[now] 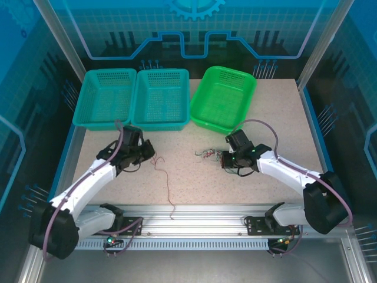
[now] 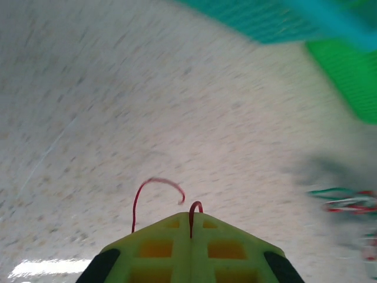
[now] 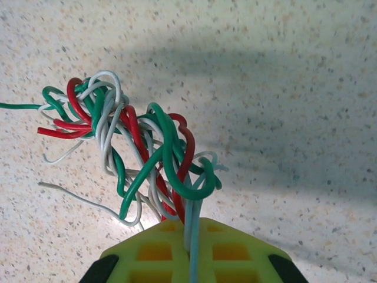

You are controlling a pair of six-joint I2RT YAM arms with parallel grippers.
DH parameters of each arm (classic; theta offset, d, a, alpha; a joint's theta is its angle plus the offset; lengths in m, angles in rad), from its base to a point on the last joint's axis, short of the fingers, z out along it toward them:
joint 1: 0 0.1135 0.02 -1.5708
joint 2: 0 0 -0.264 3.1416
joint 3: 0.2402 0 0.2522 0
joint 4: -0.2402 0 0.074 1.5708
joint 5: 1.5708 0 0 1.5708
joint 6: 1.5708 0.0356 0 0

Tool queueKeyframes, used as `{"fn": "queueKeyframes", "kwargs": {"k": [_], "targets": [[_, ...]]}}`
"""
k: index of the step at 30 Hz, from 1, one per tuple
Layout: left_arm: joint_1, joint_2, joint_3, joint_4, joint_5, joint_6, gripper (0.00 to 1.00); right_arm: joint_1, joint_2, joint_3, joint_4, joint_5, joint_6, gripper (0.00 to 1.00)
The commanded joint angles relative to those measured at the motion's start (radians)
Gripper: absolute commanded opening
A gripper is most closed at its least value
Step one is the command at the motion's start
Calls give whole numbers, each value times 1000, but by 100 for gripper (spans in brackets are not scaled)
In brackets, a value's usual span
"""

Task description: Untangle the cables

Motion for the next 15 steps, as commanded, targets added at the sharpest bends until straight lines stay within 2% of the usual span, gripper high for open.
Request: {"fn": "queueKeyframes", "kwargs": {"k": [1,4,7,15], "targets": [[-4,-65,142,-59,38,56,0,15,8,-25,11,-24,29,1],[-4,-59,288,-121,-9,99,0,24,17,-27,13,-29,33,1],[12,-12,453,-187,-114,162,0,33,16,-22,9,-31,31,1],[299,212,817,-137,-153,236,0,51,-13,-24,1,-32,44,1]]}}
